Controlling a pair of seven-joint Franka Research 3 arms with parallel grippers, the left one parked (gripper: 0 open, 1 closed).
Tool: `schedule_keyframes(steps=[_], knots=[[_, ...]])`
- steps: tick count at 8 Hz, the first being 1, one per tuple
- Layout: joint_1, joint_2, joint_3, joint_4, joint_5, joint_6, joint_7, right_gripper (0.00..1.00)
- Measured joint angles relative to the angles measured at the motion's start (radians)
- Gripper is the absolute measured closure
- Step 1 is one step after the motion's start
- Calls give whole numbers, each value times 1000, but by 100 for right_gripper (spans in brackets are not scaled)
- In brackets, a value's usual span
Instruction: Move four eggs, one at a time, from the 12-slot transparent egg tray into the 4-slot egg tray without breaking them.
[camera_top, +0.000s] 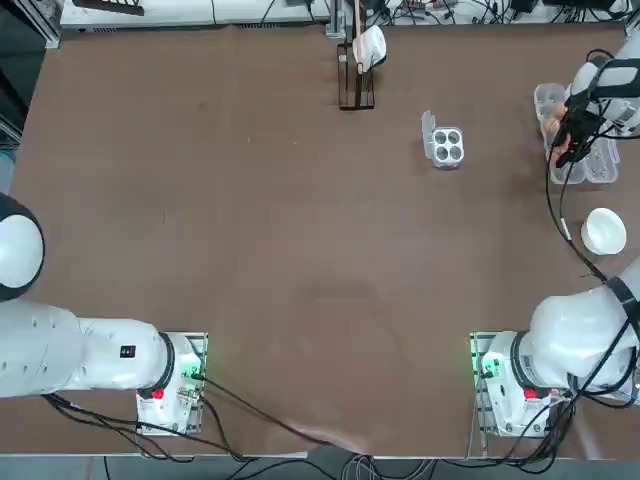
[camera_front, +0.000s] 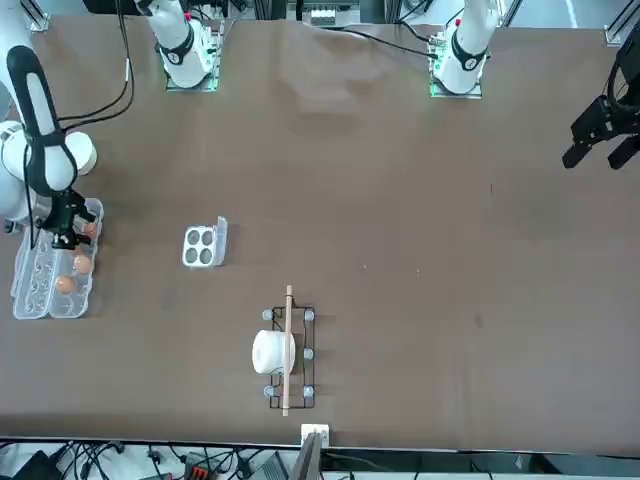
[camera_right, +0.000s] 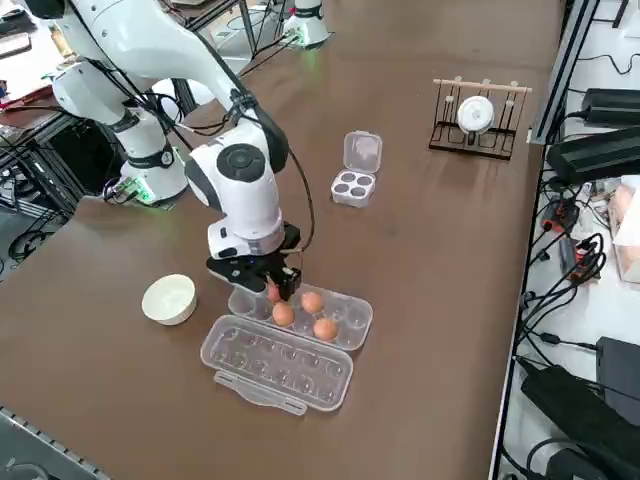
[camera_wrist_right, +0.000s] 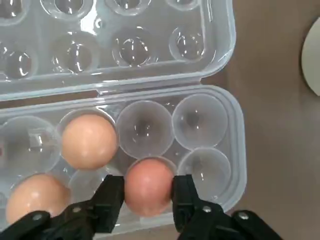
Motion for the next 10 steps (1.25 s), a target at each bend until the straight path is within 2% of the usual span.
schedule_keyframes(steps=[3,6,8,10], knots=[[-3,-36,0,15,0,-53,0,44],[-3,-125,15,52,0,-183,-1,44],[15,-198,70,55,17,-256,-2,44],[52,-250,146,54,130,-286,4,44]])
